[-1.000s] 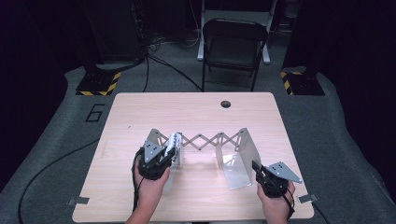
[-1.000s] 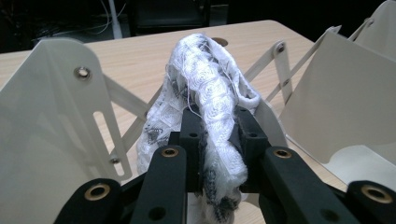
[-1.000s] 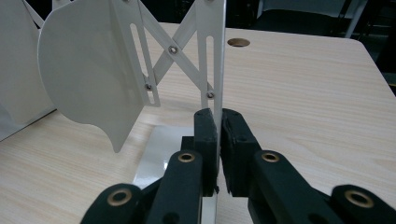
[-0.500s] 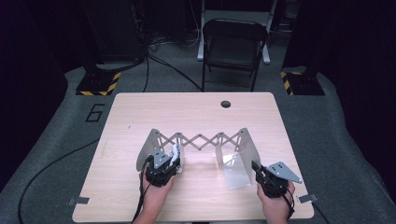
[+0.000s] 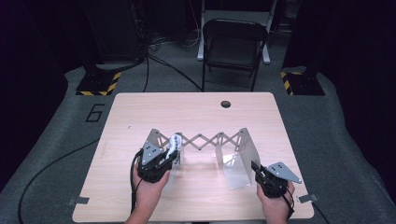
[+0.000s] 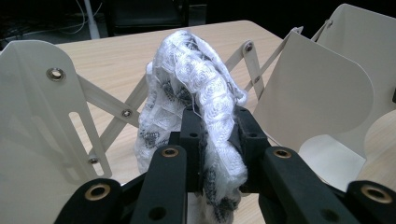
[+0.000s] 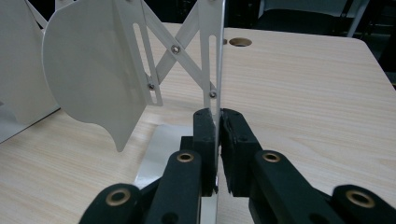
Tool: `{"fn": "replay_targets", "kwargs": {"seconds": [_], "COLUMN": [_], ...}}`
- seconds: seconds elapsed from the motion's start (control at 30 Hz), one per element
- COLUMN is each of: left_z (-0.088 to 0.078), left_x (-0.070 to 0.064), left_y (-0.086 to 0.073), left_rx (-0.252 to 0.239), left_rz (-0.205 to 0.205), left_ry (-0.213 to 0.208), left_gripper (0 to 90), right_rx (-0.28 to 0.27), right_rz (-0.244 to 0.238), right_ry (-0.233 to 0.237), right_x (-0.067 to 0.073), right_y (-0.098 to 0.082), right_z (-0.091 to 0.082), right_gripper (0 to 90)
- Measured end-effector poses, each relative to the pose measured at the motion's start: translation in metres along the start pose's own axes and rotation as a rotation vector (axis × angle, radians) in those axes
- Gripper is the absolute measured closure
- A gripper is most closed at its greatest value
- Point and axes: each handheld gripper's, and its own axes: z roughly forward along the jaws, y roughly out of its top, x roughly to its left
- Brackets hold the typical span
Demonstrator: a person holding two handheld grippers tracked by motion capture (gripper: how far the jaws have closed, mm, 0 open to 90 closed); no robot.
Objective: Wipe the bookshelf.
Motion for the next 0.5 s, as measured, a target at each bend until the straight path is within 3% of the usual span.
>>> {"fn": "replay_targets", "kwargs": {"seconds": [0.37,0.5], "left_z": [0.031,0.035], "left_x": [0.000,0.002], "left_y": [-0.054,-0.063], "left_rx": [0.116,0.145], "left_rz": [-0.029,-0.027], "left_ry": [0.013,0.011], "left_gripper": [77.2,77.2], "right_rx": [-0.001,-0.001], "right_rz": [0.003,0.002], "right_ry": [0.004,0.005], "right_x": [0.000,0.000], "right_y": [0.000,0.000], "right_z": [0.000,0.000], "right_gripper": [84.5,84.4]}}
